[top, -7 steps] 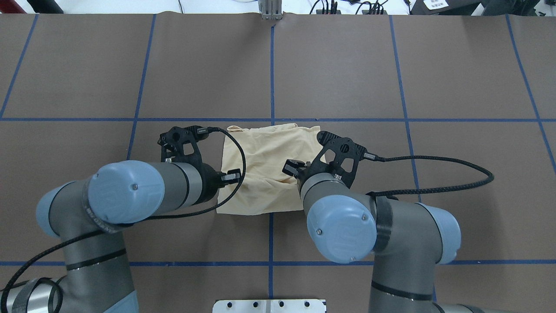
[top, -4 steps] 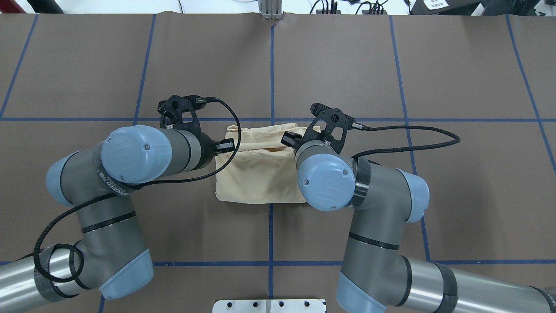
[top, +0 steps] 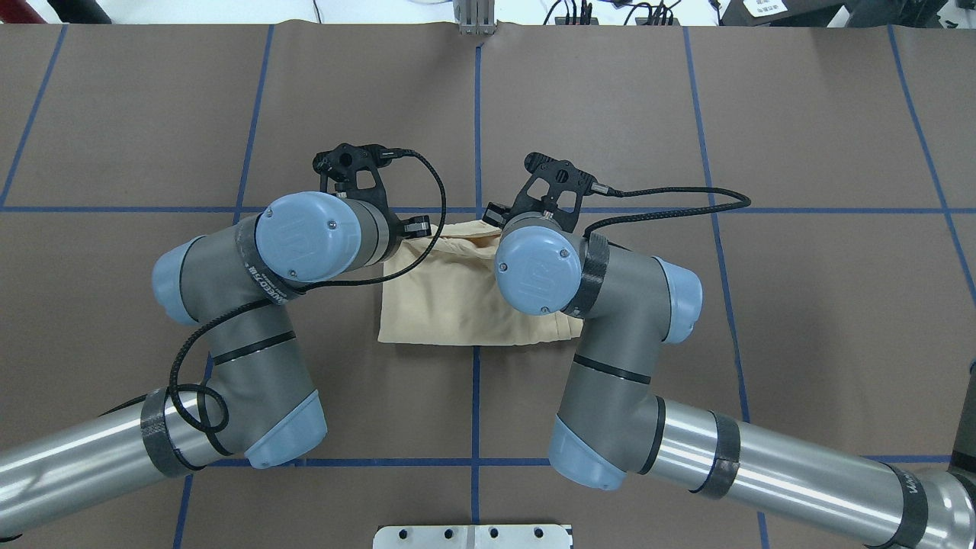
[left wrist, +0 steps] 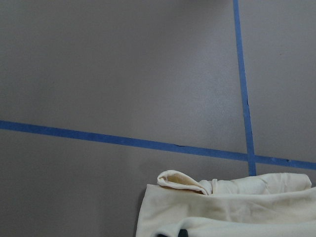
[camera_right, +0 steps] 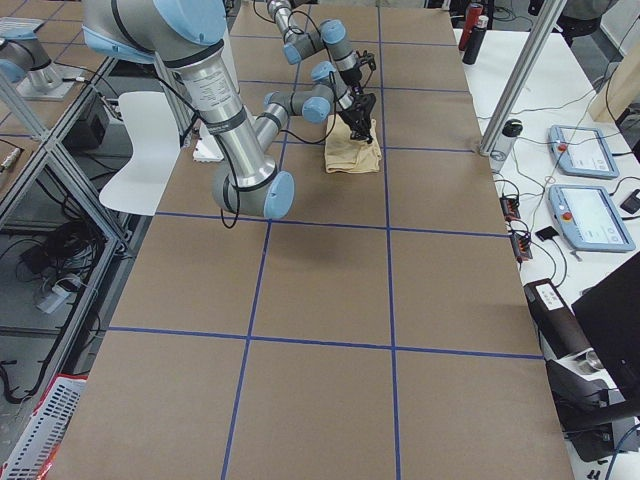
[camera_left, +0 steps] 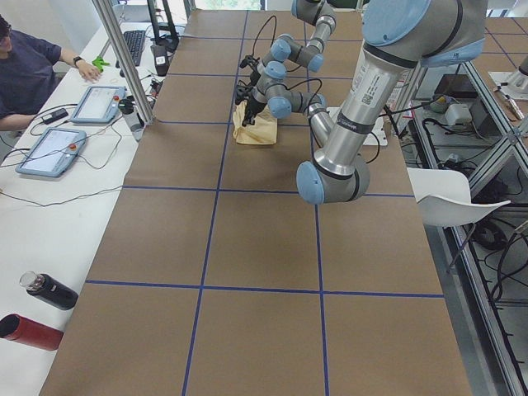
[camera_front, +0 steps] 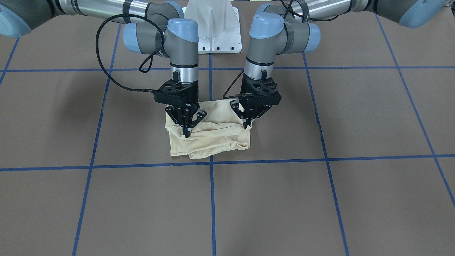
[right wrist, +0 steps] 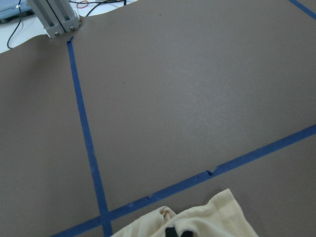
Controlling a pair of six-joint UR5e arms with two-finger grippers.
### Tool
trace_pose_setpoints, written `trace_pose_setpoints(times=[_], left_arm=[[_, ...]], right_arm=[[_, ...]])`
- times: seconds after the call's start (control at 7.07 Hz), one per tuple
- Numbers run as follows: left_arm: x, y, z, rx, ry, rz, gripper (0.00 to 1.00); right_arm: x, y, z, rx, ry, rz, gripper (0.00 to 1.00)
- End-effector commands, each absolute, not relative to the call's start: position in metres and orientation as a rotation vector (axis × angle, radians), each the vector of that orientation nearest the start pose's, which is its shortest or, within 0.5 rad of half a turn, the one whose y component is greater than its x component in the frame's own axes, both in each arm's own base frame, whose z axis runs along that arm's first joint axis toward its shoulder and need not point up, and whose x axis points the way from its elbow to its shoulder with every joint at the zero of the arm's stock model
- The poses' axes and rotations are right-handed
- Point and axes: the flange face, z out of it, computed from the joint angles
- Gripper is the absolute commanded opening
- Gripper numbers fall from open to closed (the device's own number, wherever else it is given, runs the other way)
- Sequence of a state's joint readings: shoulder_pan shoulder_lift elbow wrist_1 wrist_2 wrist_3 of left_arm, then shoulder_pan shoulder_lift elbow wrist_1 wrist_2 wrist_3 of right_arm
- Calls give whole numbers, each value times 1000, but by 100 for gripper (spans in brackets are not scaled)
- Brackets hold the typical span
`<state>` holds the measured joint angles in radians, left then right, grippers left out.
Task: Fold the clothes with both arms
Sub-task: 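Lay the folded edge onto the far half and press it down with both grippers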
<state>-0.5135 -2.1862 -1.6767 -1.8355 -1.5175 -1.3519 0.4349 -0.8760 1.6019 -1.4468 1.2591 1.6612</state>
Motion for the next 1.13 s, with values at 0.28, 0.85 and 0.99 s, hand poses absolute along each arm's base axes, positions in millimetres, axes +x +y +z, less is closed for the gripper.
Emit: trace_pose_setpoints(times=[0.28,0.85,0.99], left_arm=[[526,-468,231,427,896,-273,99],[475,-482,226,513,918,-71,100],[469,-481,228,516,918,-65,100]], right_arm=[[-561,-461,215,438,-775,543,99],[-555,-460,184,340,-850,481,100],[-579,-433,189,357,-835,452,96]])
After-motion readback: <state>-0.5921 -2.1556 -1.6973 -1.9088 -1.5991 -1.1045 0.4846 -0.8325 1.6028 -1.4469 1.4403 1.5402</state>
